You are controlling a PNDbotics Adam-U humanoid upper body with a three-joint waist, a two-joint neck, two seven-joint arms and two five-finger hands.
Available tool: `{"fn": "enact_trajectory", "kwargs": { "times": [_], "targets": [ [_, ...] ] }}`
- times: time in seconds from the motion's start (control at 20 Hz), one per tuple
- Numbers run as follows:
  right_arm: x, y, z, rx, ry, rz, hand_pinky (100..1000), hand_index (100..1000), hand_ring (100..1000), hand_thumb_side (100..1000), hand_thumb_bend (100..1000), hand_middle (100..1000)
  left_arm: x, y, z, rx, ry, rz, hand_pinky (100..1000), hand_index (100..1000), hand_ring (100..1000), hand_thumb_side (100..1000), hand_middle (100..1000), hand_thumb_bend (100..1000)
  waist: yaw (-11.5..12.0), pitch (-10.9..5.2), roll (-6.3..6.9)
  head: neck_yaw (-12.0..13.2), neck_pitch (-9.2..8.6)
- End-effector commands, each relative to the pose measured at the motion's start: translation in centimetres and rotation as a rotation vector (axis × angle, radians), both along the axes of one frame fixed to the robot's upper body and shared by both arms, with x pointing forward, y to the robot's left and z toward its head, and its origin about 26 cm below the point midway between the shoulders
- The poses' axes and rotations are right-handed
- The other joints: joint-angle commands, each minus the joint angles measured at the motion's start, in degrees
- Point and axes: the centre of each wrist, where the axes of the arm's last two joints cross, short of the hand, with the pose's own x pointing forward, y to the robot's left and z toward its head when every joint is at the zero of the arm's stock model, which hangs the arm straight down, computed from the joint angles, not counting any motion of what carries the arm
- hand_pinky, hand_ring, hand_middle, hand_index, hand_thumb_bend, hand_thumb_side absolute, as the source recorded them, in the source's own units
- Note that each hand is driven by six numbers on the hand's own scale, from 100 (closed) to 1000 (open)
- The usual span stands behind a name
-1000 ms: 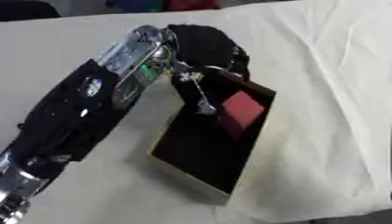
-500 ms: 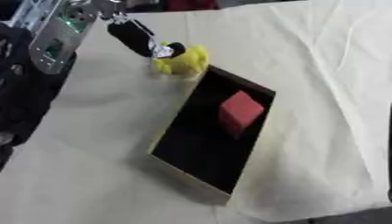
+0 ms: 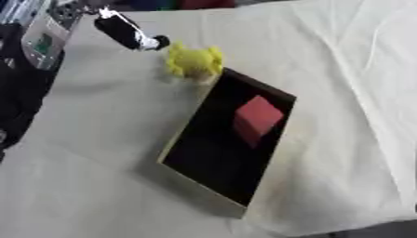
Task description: Pick up objects on the table and place them in the box.
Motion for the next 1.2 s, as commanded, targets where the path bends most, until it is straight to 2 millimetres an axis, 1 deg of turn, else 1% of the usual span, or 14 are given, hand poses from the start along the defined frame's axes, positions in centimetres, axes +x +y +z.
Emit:
{"fn": "enact_trajectory", "kwargs": {
  "times": [0.05, 0.15, 0.35, 0.7, 0.85, 0.95, 1.2],
  "targets": [
    [-0.5, -0.1, 1.2, 0.002, -0.045, -0.004, 843, 738, 778, 901, 100, 548, 0.6, 1.0, 1.0, -0.025, -0.026, 0.045, 749, 922, 795, 561, 800, 417, -0.3, -0.74, -0.04, 0.5, -1.06],
    [-0.6, 0.0, 1.4, 0.003, -0.051, -0.001, 843, 738, 778, 901, 100, 548, 1.3, 1.3, 0.5, -0.043, -0.005, 0.071, 745, 923, 792, 591, 799, 406, -0.7, -0.31, 0.04, 0.8, -1.36],
    [-0.6, 0.1, 1.8, 0.004, -0.061, 0.004, 844, 737, 778, 903, 100, 547, 2.2, 1.7, -0.3, -0.058, 0.036, 0.105, 744, 923, 792, 623, 800, 392, -1.6, 0.65, 0.31, 1.3, -1.92],
    [-0.8, 0.3, 2.2, 0.01, -0.072, 0.015, 844, 737, 779, 907, 100, 545, 2.9, 1.6, -0.9, -0.073, 0.095, 0.122, 744, 931, 795, 674, 811, 359, -3.0, 2.2, 1.0, 1.9, -2.86],
    [-0.8, 0.2, 2.3, 0.013, -0.069, 0.012, 844, 735, 778, 910, 100, 543, 3.1, 1.5, -0.9, -0.068, 0.113, 0.131, 745, 931, 796, 654, 815, 330, -3.2, 2.52, 1.23, 1.9, -2.88],
    [-0.8, 0.1, 2.2, 0.016, -0.066, 0.011, 844, 735, 777, 911, 100, 542, 3.1, 1.3, -1.0, -0.064, 0.129, 0.13, 746, 930, 795, 676, 813, 333, -3.2, 2.63, 1.34, 1.8, -2.89],
    [-1.0, 0.1, 2.2, 0.025, -0.062, 0.013, 843, 734, 776, 910, 100, 541, 3.2, 0.8, -1.3, -0.058, 0.172, 0.105, 745, 921, 794, 697, 809, 315, -3.5, 2.75, 1.45, 1.9, -3.06]
  ]
}}
